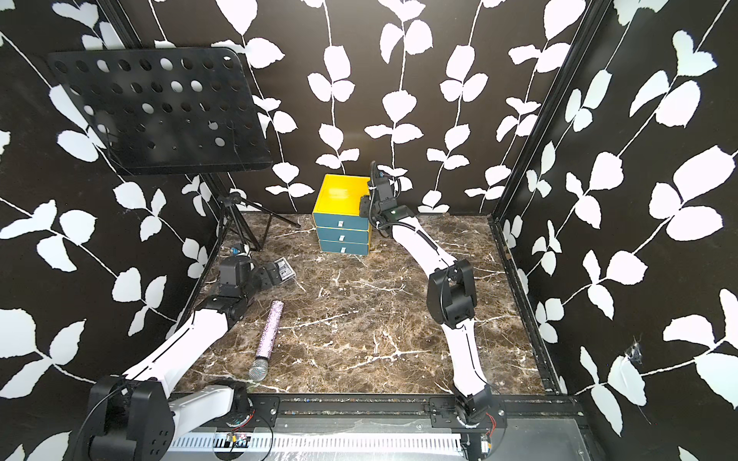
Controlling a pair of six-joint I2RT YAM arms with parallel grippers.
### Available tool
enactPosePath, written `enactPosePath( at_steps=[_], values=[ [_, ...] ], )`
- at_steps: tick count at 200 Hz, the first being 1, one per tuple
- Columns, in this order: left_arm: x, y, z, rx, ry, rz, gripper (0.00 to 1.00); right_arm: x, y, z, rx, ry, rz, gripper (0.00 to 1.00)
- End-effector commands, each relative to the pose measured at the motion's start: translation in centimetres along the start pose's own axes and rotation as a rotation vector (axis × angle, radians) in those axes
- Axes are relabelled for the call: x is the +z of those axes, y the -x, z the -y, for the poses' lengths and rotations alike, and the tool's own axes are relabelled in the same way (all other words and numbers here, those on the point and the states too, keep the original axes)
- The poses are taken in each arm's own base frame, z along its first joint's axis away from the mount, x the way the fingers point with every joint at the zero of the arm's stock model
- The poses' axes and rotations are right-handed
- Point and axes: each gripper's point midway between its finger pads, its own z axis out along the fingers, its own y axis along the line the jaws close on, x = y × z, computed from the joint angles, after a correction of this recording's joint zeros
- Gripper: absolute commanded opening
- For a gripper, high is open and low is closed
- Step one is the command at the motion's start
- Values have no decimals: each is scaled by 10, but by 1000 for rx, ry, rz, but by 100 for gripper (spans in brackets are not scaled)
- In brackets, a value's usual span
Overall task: Take the postcards out of the drawer
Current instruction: Move the storage box to the center of the board.
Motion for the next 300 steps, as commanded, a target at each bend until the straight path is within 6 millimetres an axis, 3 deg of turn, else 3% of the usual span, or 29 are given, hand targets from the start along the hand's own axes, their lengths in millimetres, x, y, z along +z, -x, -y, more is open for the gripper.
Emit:
enactPosePath(
  at_steps=[1,26,56,116,156,193,252,278,300],
  values=[
    [-1,11,23,1,-102,1,99,-14,-22,15,-5,6,-126,36],
    [4,30,53,-35,-237,20,99,-13,-23,4,81,95,-157,45],
    [10,49,70,-71,-295,27,99,-5,-23,1,138,93,-194,50],
    [6,49,73,-87,-316,27,99,11,-42,-11,238,189,-271,38],
    [0,48,70,-74,-305,31,99,10,-46,-15,241,219,-280,29],
    [0,53,70,-60,-303,48,99,-5,-45,-8,162,220,-290,23],
    [10,94,117,-173,-503,69,99,-42,-61,14,50,221,-388,19],
    [10,105,131,-209,-568,67,99,-67,-79,14,-25,244,-459,19],
    [6,109,131,-189,-561,66,99,-90,-103,19,-76,258,-535,18]
  ],
)
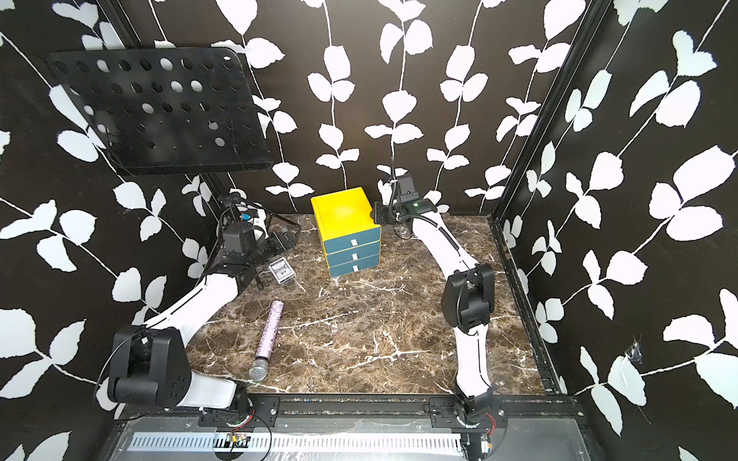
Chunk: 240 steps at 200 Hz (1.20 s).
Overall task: Take the postcards out of the drawer
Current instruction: Move the storage box to the center of the board.
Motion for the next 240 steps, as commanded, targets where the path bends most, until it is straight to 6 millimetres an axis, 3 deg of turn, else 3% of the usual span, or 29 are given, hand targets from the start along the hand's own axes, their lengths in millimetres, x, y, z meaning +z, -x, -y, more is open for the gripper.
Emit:
enactPosePath(
  at_steps=[1,33,63,110,139,186,210,240],
  values=[
    [-8,21,29,14,-83,38,99,-14,-74,10,-37,-14,-251,17],
    [-15,29,30,86,-51,43,99,-40,-111,14,-89,-37,-301,17],
    [-14,31,41,123,-72,-4,99,-58,-135,0,-125,45,-318,17],
    [-13,17,52,141,-123,-128,99,-46,-167,-16,-230,172,-364,16],
    [-19,6,47,160,-98,-182,99,-28,-156,-23,-273,197,-333,15],
    [-25,-8,37,163,-58,-227,99,-12,-104,-44,-320,197,-228,18],
    [-25,-12,35,164,-52,-239,99,-25,-79,-48,-331,145,-159,29],
    [-25,-14,34,169,-57,-250,99,-64,-61,-50,-338,68,-75,39]
  ],
)
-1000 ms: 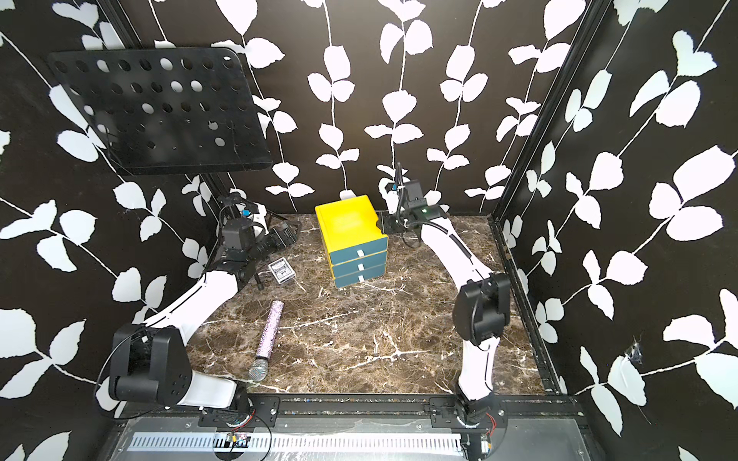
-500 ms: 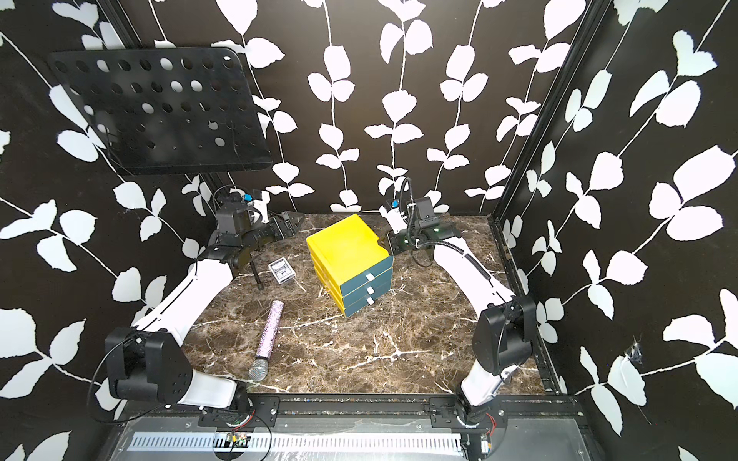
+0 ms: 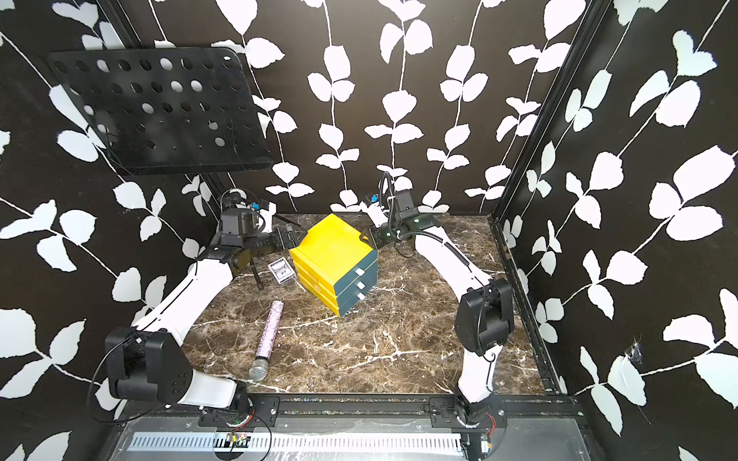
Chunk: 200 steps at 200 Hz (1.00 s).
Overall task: Take the postcards out of the drawer
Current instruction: Move the storage box to the center of the board, then open the drawer in the storage box.
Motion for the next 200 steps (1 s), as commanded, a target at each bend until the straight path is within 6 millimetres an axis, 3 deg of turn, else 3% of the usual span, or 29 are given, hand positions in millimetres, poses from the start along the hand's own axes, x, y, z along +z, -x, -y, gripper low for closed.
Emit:
enactPosePath(
  at_steps=[1,40,75,86,117,148,200],
  values=[
    [-7,-2,6,27,-14,-9,99,-34,-4,0,16,-97,-14,39],
    [-3,-14,3,40,-18,-54,99,-80,-32,-11,24,-173,1,46],
    [2,-27,-2,41,-13,-102,99,-86,-72,-35,72,-117,-16,50],
    [3,-30,-4,37,-8,-108,99,-78,-89,-44,85,-88,-31,51],
    [9,-37,-9,9,-6,-128,99,-59,-98,-67,108,-1,24,53],
    [13,-39,-14,3,13,-139,99,-41,-87,-80,107,47,88,53],
    [18,-42,-21,-3,33,-158,99,-16,-72,-79,103,71,99,52]
  ],
)
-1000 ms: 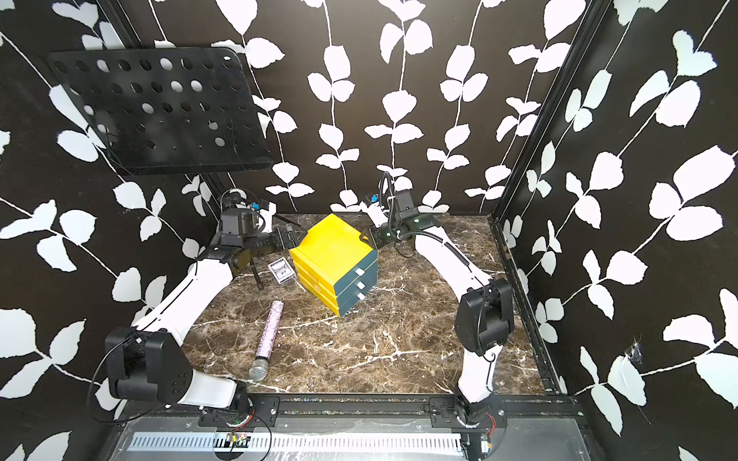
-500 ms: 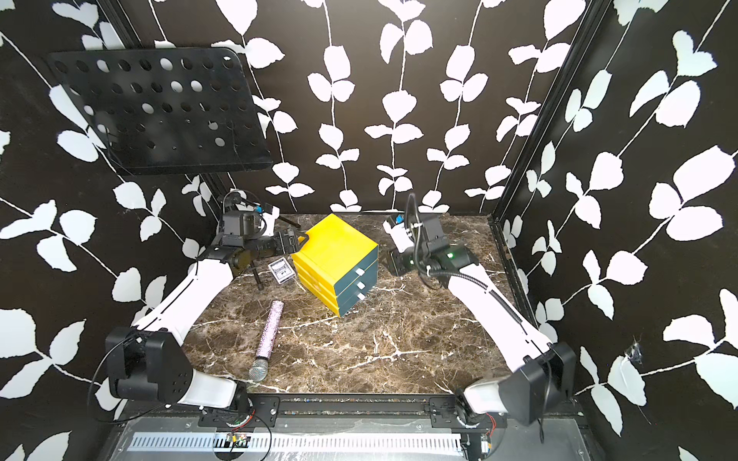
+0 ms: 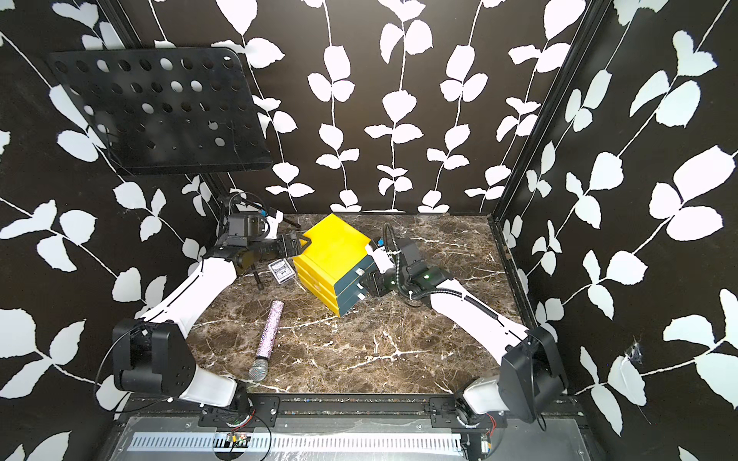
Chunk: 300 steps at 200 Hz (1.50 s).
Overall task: Take the postcards out of the drawer
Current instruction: Open the drawer in the storage box.
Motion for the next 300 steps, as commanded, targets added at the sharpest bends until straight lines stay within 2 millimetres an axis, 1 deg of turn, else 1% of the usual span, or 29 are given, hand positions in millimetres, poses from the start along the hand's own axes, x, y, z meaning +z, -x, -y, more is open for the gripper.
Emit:
enactPosePath(
  at_steps=[1,16,22,45,62,80,89,107,142,167,193,207,225,233,246,257,265,282,300],
  values=[
    [5,-11,-9,-7,31,-45,99,6,29,-10,-20,45,78,52],
    [6,-13,-9,-9,32,-49,99,11,31,-10,-22,52,75,50],
    [6,-13,-9,-8,32,-50,99,12,32,-10,-22,54,77,47],
    [6,-13,-10,-9,38,-47,99,13,34,-9,-22,51,84,29],
    [6,-13,-12,-7,43,-44,99,10,31,-9,-24,44,76,14],
    [7,-12,-13,-8,51,-42,99,6,23,-7,-26,29,55,3],
    [7,-11,-13,-11,53,-40,99,1,16,-7,-25,21,42,1],
    [7,-9,-15,-19,63,-32,99,-8,3,-7,-22,10,17,0],
    [5,-3,-17,-26,83,-10,99,-32,-34,-4,-15,-32,-71,0],
    [6,-1,-18,-34,91,-3,99,-50,-58,-2,-4,-70,-116,1],
    [6,-1,-19,-41,93,-1,99,-62,-78,-2,21,-82,-151,2],
    [5,1,-19,-41,97,5,99,-67,-84,-2,33,-88,-153,3],
    [1,6,-17,-28,107,12,99,-74,-85,-1,33,-105,-140,6],
    [-3,10,-16,-15,118,15,99,-76,-84,0,31,-113,-134,12],
    [-13,17,-14,13,145,22,99,-81,-80,-1,25,-121,-126,33],
    [-24,24,-12,36,172,35,99,-86,-76,-3,17,-123,-123,44],
    [-33,29,-9,58,186,47,99,-90,-71,-4,7,-130,-117,48],
    [-52,37,1,116,195,73,99,-99,-62,-4,-28,-148,-106,53],
    [-73,40,8,153,219,81,99,-109,-51,-2,-71,-189,-106,58]
  ],
)
